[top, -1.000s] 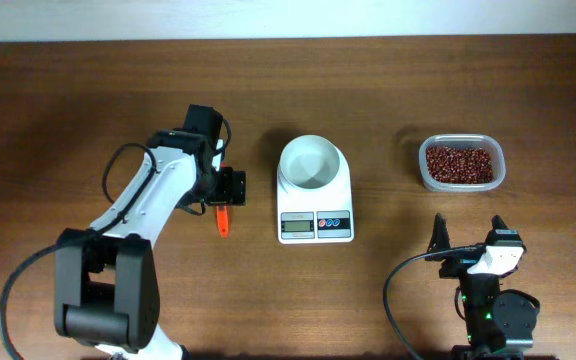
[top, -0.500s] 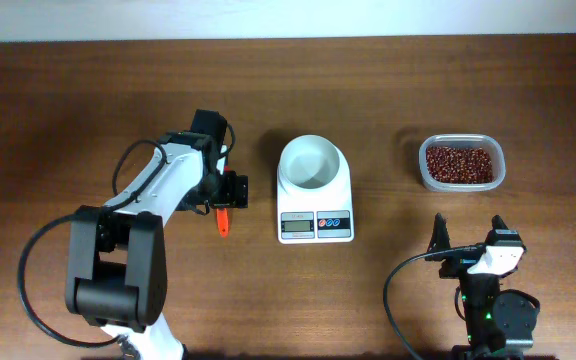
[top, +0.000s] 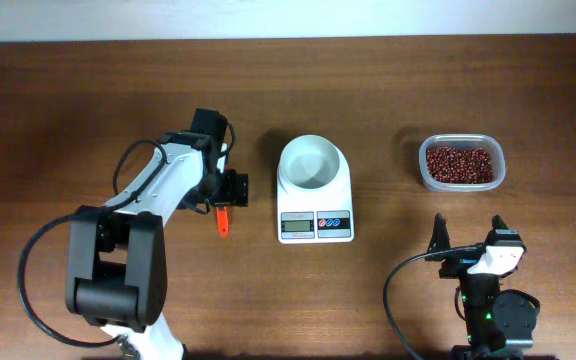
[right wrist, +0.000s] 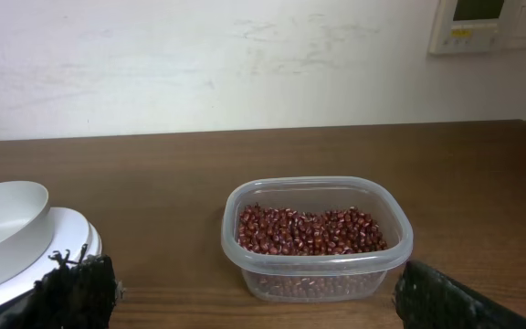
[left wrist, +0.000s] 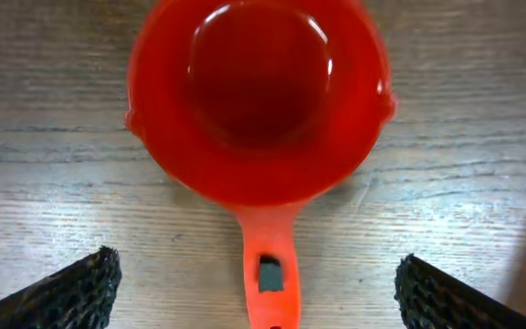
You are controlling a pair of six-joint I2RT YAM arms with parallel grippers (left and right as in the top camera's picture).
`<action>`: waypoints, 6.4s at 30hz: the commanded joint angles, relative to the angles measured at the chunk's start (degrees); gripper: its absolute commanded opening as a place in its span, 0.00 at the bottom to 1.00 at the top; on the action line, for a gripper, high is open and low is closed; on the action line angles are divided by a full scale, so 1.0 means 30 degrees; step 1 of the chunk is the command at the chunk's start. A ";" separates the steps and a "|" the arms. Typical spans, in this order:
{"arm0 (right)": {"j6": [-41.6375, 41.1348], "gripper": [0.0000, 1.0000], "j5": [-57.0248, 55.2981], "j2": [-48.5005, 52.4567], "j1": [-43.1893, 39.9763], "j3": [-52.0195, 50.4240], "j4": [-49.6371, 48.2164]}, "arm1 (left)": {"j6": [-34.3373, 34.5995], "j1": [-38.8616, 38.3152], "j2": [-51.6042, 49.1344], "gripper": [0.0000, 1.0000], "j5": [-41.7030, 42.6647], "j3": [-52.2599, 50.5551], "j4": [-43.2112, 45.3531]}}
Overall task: Scoop item into bowl and weigh 50g on scale
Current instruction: 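Lower the left gripper and close it on the red scoop handle, then lift the red scoop with the left gripper toward the right gripper, then grasp the scoop handle with the right gripper, release the left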
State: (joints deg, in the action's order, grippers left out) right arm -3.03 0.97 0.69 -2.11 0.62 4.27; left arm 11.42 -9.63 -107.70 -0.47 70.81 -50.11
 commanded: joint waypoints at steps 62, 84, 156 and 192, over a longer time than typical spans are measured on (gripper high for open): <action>-0.0138 0.99 -0.0036 -0.0095 -0.0058 -0.0102 0.0087 | 0.3344 0.0007 0.1763 0.33 0.0379 -0.4342 0.5333; -0.0138 0.99 -0.0036 -0.0087 -0.0058 -0.0102 0.0087 | 0.3337 0.0007 0.1763 0.29 0.0372 -0.4342 0.5413; -0.4670 0.91 1.7442 1.9358 -0.0051 1.9511 1.1650 | 2.0487 0.2630 0.9981 0.00 1.9795 -0.4124 0.7453; -0.9231 0.20 0.2084 2.7467 1.4717 2.4341 0.8429 | 2.5114 0.0583 0.9981 0.00 1.7733 -0.4124 0.7417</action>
State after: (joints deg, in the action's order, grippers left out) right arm -31.05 8.82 82.78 41.85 73.19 29.87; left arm 86.63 -7.70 -78.30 52.47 58.22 -27.79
